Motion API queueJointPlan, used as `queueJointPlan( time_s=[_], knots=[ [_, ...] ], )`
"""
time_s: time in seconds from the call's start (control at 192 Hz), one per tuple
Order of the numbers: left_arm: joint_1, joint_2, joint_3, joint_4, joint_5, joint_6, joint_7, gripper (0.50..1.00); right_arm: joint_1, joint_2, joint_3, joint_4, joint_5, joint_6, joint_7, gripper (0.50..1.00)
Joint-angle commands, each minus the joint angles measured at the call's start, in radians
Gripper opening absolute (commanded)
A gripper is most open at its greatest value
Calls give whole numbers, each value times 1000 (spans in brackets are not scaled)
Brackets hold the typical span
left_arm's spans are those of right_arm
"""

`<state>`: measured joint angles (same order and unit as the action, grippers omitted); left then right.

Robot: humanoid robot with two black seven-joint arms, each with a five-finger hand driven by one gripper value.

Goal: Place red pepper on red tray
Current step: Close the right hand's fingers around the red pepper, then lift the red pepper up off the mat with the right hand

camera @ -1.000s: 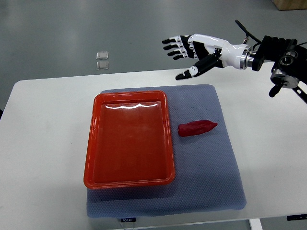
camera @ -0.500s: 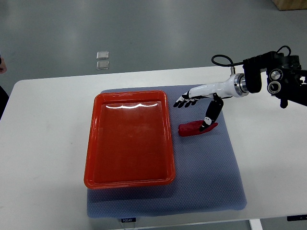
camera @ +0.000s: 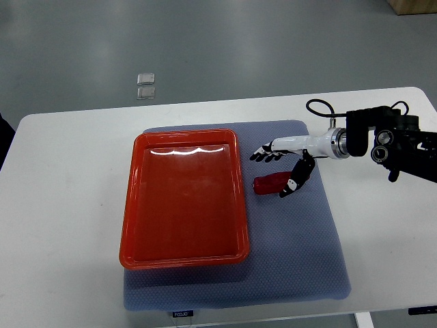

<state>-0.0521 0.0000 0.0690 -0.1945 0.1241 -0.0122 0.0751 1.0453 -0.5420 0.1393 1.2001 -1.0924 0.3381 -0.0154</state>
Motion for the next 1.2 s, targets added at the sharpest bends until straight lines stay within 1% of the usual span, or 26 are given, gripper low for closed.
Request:
queueJointPlan(
  time_s=[0.0, 0.198, 0.375, 0.422, 0.464, 0.797, 0.823, 0.891, 0.943, 0.995, 1.026, 1.031, 1.036, 1.042, 1.047, 1.052, 1.057, 1.062, 1.068, 1.073, 1.078, 1.083, 1.094, 1.135, 1.151, 1.193],
  knots=[
    [0, 0, -2, 3, 0, 0, 0, 1000, -11, 13, -3, -10, -1, -28, 2, 911],
    [0, 0, -2, 6, 0, 0, 0, 1000, -41, 39, -3, -54, -44, -64, 2, 901],
    [0, 0, -2, 4, 0, 0, 0, 1000, -65, 42, -4, -57, -58, -74, 3, 862],
    [0, 0, -2, 4, 0, 0, 0, 1000, -70, 43, -3, -57, -64, -83, 3, 832],
    [0, 0, -2, 4, 0, 0, 0, 1000, -73, 43, -3, -59, -67, -90, 3, 821],
    [0, 0, -2, 3, 0, 0, 0, 1000, -87, 45, -4, -59, -67, -90, 3, 791],
    [0, 0, -2, 3, 0, 0, 0, 1000, -87, 45, -3, -59, -67, -90, 3, 772],
    [0, 0, -2, 3, 0, 0, 0, 1000, -88, 45, -4, -59, -67, -90, 3, 758],
    [0, 0, -2, 4, 0, 0, 0, 1000, -94, 43, -4, -59, -67, -90, 3, 727],
    [0, 0, -2, 4, 0, 0, 0, 1000, -99, 43, -4, -59, -69, -90, 3, 711],
    [0, 0, -2, 6, 0, 0, 0, 1000, -99, 43, -4, -59, -69, -90, 3, 674],
    [0, 0, -2, 6, 0, 0, 0, 1000, -100, 43, -4, -59, -69, -90, 3, 658],
    [0, 0, -2, 6, 0, 0, 0, 1000, -100, 43, -4, -59, -69, -90, 3, 658],
    [0, 0, -2, 6, 0, 0, 0, 1000, -99, 43, -4, -59, -69, -88, 3, 638],
    [0, 0, -2, 6, 0, 0, 0, 1000, -99, 43, -4, -59, -69, -88, 3, 637],
    [0, 0, -2, 6, 0, 0, 0, 1000, -99, 43, -6, -59, -70, -88, 3, 615],
    [0, 0, -2, 6, 0, 0, 0, 1000, -99, 43, -6, -59, -70, -88, 3, 615],
    [0, 0, -2, 6, 0, 0, 0, 1000, -99, 43, -6, -59, -70, -88, 3, 595],
    [0, 0, -2, 6, 0, 0, 0, 1000, -99, 43, -6, -59, -70, -88, 3, 594],
    [0, 0, -2, 6, 0, 0, 0, 1000, -100, 43, -6, -59, -72, -88, 3, 574],
    [0, 0, -2, 6, 0, 0, 0, 1000, -100, 43, -6, -59, -72, -88, 3, 574],
    [0, 0, -2, 6, 0, 0, 0, 1000, -99, 43, -6, -59, -75, -87, 3, 556],
    [0, 0, -2, 6, 0, 0, 0, 1000, -99, 43, -6, -59, -77, -85, 3, 543],
    [0, 0, -2, 6, 0, 0, 0, 1000, -99, 43, -6, -59, -86, -82, 3, 519],
    [0, 0, -2, 6, 0, 0, 0, 1000, -99, 43, -6, -59, -89, -82, 2, 500],
    [0, 0, -2, 6, 0, 0, 0, 1000, -96, 42, -4, -59, -90, -77, 2, 500]
  ],
)
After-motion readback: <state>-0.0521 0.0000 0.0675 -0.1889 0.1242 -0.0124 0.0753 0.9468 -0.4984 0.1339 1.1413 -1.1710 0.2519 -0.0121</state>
